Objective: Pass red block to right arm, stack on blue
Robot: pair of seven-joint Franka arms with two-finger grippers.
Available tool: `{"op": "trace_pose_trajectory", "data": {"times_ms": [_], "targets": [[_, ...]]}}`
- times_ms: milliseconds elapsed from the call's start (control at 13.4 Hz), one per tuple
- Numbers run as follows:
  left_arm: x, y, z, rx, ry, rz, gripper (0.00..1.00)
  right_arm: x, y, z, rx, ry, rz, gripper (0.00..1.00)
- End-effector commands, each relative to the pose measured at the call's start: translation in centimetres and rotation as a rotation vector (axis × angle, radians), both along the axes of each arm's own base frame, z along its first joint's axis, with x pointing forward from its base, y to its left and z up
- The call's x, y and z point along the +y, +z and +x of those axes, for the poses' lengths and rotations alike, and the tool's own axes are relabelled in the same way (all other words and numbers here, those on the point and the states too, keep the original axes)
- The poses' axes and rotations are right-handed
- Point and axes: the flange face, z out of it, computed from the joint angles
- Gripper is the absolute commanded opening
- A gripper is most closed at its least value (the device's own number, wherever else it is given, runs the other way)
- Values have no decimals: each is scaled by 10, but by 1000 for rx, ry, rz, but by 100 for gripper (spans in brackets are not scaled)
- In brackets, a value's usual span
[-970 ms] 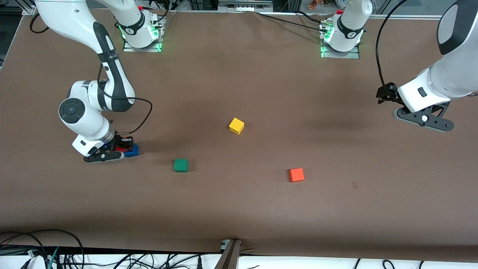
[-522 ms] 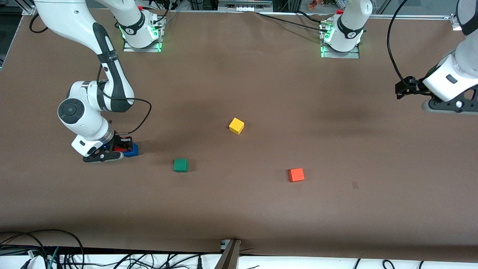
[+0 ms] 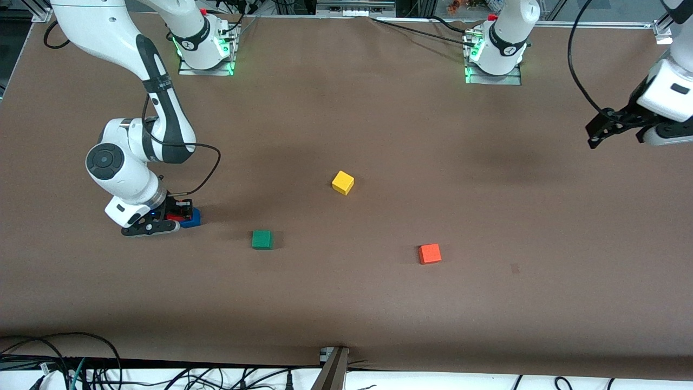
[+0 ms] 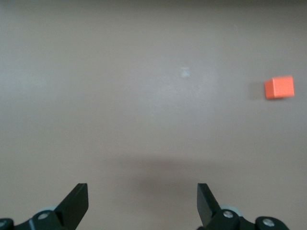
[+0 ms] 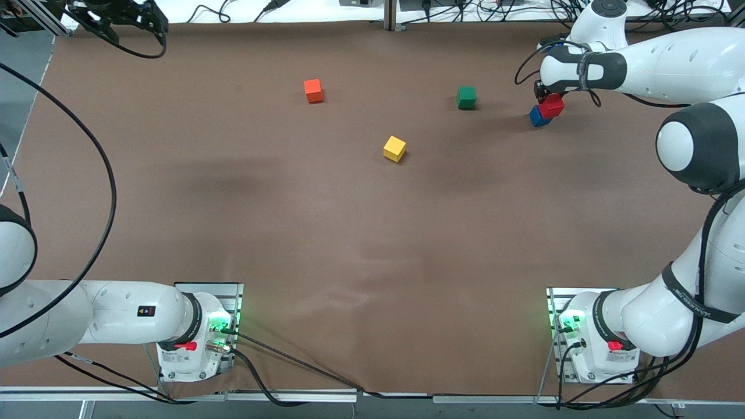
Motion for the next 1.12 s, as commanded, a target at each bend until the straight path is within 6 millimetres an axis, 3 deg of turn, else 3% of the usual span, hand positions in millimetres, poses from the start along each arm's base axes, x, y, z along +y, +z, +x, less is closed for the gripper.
{"op": "trace_pose_trajectory", "data": {"times_ms": [0,373,597,746,821,896,970,1045], "targets": [[-11,18,33,37,-90,48,100,2,0,-3,-10,10,-7,6],[9,24,34,30,-56,-38,100,4,0,-3,-10,12,-6,6],[13,21,26,40,-45,-65,100,4,-2,-3,-7,12,-8,6],[5,21,25,43,-45,-87,100,4,-3,-3,-9,9,-8,7],[-6,19,24,60,-65,-83,100,4,-3,-3,-8,8,-7,24],[-10,19,24,71,-72,-76,100,4,-3,-3,-6,10,-8,65],[-13,18,24,71,-75,-74,100,2,0,-2,-8,23,-9,100],[-18,18,24,72,-86,-74,100,0,4,1,-17,21,-7,100]]}}
